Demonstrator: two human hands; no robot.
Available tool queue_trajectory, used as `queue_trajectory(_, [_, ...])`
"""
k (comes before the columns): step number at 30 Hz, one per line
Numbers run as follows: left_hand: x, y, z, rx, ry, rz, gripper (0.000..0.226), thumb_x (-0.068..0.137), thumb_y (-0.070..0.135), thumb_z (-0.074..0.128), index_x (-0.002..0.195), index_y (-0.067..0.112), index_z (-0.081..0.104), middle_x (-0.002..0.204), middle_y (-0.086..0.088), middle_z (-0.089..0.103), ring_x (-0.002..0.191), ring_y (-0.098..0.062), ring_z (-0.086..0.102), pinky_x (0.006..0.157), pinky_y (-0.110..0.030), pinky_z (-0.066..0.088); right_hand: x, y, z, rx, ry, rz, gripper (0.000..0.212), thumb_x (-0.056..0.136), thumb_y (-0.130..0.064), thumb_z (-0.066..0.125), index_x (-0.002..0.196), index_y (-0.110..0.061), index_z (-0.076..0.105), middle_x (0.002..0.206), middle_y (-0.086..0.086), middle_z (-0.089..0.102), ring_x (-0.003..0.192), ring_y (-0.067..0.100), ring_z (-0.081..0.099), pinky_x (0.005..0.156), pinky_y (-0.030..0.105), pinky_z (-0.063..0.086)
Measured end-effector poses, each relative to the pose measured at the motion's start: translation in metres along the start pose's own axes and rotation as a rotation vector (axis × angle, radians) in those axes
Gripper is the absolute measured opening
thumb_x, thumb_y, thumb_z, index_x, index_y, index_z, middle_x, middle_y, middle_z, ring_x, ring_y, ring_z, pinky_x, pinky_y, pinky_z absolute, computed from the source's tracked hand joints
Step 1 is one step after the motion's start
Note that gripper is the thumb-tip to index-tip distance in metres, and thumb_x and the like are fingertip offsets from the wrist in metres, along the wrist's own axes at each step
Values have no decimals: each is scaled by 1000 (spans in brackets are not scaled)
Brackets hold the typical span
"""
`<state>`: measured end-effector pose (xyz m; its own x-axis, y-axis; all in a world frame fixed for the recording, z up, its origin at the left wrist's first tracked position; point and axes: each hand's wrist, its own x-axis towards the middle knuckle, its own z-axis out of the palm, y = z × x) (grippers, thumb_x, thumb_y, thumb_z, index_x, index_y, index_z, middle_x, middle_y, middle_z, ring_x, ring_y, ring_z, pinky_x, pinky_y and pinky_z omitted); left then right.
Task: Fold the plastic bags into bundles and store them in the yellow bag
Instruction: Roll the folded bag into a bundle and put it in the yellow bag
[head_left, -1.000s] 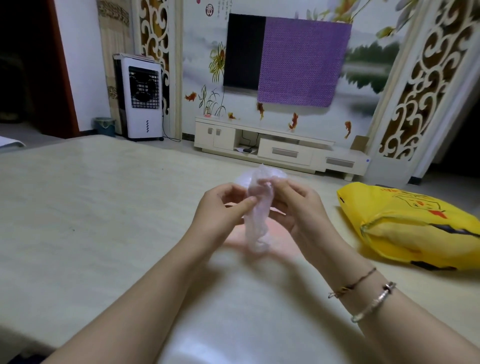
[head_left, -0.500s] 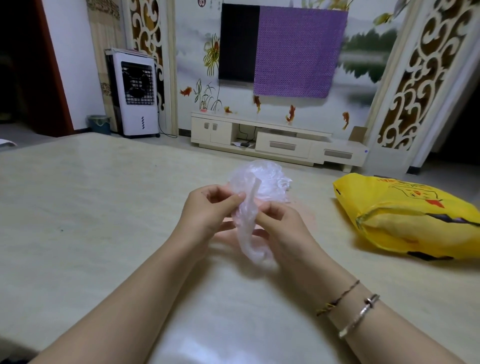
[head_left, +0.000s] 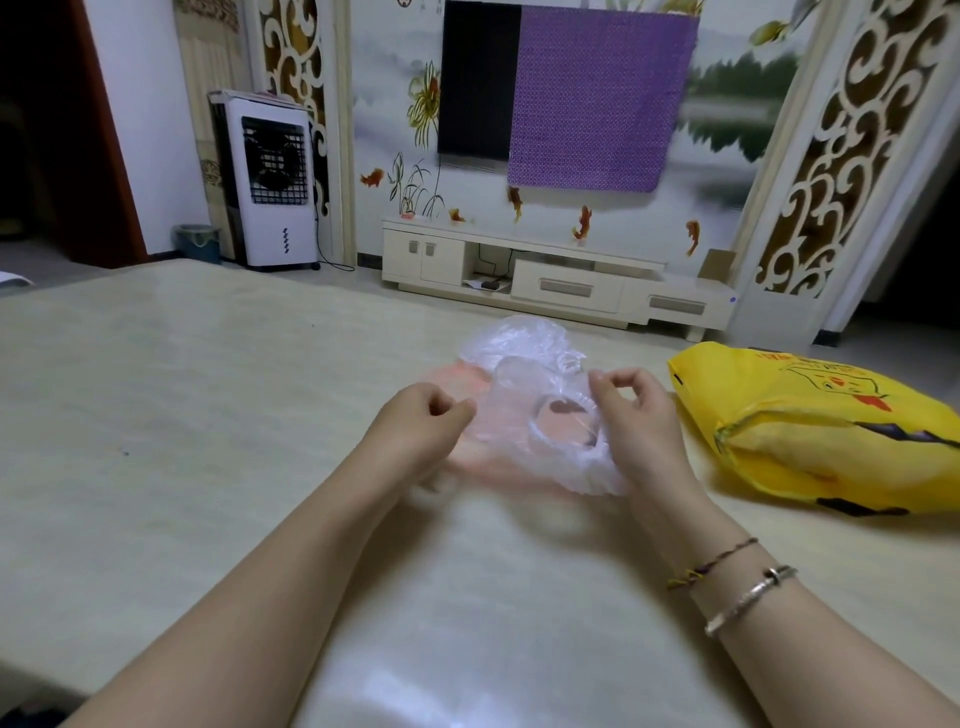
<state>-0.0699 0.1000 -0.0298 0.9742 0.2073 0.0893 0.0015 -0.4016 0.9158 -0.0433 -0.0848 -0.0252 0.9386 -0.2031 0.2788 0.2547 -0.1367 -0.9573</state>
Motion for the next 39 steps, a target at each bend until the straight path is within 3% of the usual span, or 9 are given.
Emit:
queue_trajectory(4, [-6, 19, -6, -535, -119, -142, 39, 91, 53, 53, 109, 20, 59, 111, -2, 65, 95, -20, 65, 75, -35, 53, -7, -8, -1, 94, -320, 13, 19, 90, -16, 64, 76, -14, 52, 48, 2, 49, 38, 14, 40, 46, 24, 36])
queue_trajectory(9, [-17, 19, -4, -416, -443, -94, 46, 77, 45, 68, 108, 10, 70, 103, -15, 72, 84, -22, 69, 80, -38, 56, -13, -11, 4, 79, -359, -51, 17, 86, -19, 70, 77, -9, 60, 60, 0, 62, 50, 11, 54, 46, 21, 40])
queue_trajectory(13, [-14, 13, -5, -438, -285, -29, 23, 85, 7, 69, 104, -7, 68, 94, -19, 69, 68, -17, 68, 58, -24, 56, -5, -10, 0, -20, -278, 10, 27, 90, -31, 64, 84, -5, 68, 70, 2, 67, 66, 13, 58, 61, 25, 42])
queue_trajectory(18, [-7, 14, -11, -593, -88, 0, 22, 83, -6, 65, 105, -10, 64, 97, -27, 67, 84, -29, 64, 80, -34, 53, -3, -6, -5, -2, -443, 368, 28, 91, -22, 50, 104, -2, 65, 93, 18, 64, 82, 28, 60, 68, 34, 52])
queue_trajectory(25, [-7, 7, -10, -438, -115, -89, 22, 72, -11, 74, 78, 9, 68, 76, -6, 67, 61, -14, 62, 56, -20, 54, 0, 4, -2, 134, -151, 255, 12, 92, -12, 60, 85, -5, 65, 80, 13, 62, 73, 25, 61, 68, 41, 53])
queue_trajectory(27, [-10, 8, -11, -420, -223, -126, 25, 70, -4, 79, 87, 11, 68, 80, -4, 68, 67, -14, 64, 61, -25, 54, 1, 5, -1, 27, -114, 162, 10, 90, -13, 65, 80, -10, 66, 71, 7, 60, 57, 16, 56, 50, 19, 45])
queue_trajectory(32, [-11, 15, -4, -306, -406, -81, 59, 65, 60, 70, 104, 17, 71, 100, 2, 74, 91, -14, 69, 80, -28, 53, -4, -4, 3, -23, -349, 37, 6, 83, -14, 72, 82, -9, 69, 66, 2, 59, 58, 10, 54, 56, 21, 43])
queue_trajectory(36, [-15, 15, 3, -334, -324, 7, 14, 89, 17, 66, 84, 5, 70, 73, -7, 72, 62, -13, 66, 58, -19, 53, -6, -7, 9, 41, -321, 99, 38, 75, -40, 76, 94, -8, 70, 84, 15, 69, 73, 23, 63, 73, 39, 52])
queue_trajectory(39, [-13, 16, 3, -456, -145, -25, 15, 91, 11, 63, 80, 3, 67, 62, -9, 68, 48, -12, 62, 48, -18, 51, -6, -8, 8, 74, -345, 229, 46, 75, -50, 71, 97, -9, 67, 75, 5, 68, 59, 18, 60, 52, 30, 51])
